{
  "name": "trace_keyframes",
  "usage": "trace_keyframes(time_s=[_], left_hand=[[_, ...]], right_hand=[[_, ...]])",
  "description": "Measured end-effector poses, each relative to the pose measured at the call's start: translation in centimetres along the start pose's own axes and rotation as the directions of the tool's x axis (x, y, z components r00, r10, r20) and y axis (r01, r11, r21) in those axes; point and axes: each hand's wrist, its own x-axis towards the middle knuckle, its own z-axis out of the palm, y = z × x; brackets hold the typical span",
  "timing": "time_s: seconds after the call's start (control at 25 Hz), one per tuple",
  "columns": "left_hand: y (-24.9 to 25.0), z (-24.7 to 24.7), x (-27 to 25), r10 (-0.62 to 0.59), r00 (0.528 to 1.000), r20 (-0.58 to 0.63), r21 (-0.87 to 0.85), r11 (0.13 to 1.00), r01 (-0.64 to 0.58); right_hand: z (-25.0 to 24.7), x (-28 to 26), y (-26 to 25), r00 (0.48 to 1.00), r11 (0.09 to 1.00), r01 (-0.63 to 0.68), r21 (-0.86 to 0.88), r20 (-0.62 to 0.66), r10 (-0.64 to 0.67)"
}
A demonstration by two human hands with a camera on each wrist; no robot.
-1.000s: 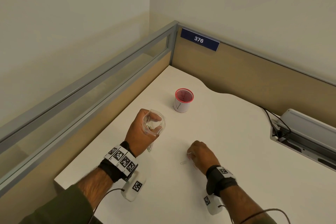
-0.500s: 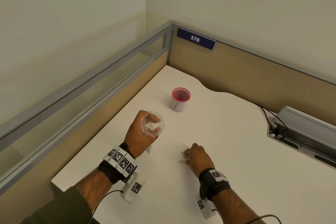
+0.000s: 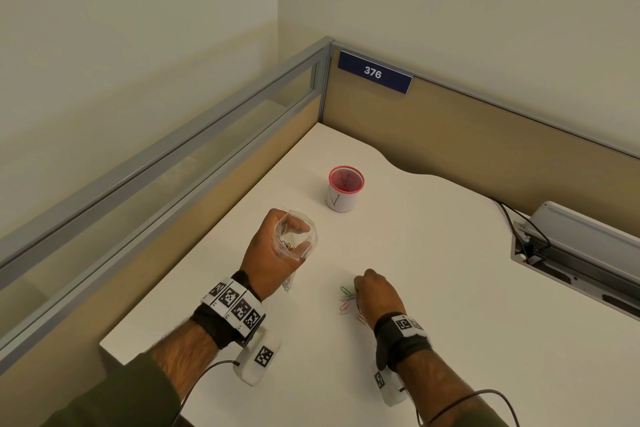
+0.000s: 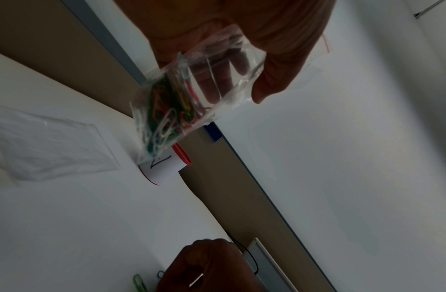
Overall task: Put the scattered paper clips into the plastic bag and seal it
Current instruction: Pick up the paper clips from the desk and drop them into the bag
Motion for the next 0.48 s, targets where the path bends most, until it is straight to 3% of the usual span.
trace_keyframes(time_s=[0.16,0.28,0.36,0.48], left_hand=[[-0.2,-0.1,0.1,-0.004,1.0,0.005,-0.018,1.0,0.004],[-0.3,0.2,0.1,-0.011,1.0,0.007,-0.016,1.0,0.011],[-0.3,0.5,0.2,-0.015,1.0,0.012,0.002,1.0,0.015],[-0.5,1.1,0.2,-0.027,0.999,0.03,0.01,1.0,0.027]], right_hand=[[-0.2,0.4,0.6,0.992,0.976,-0.12,0.183,-0.01,0.124],[-2.0,0.1,1.1,0.965,0.87,-0.203,0.449,-0.058,0.255],[-4.6,-0.6,0.6,0.949,0.74,-0.153,0.655,-0.111,0.295],[-10.3,-2.1,-1.7,0.942,0.565,0.031,0.825,-0.212,0.259]])
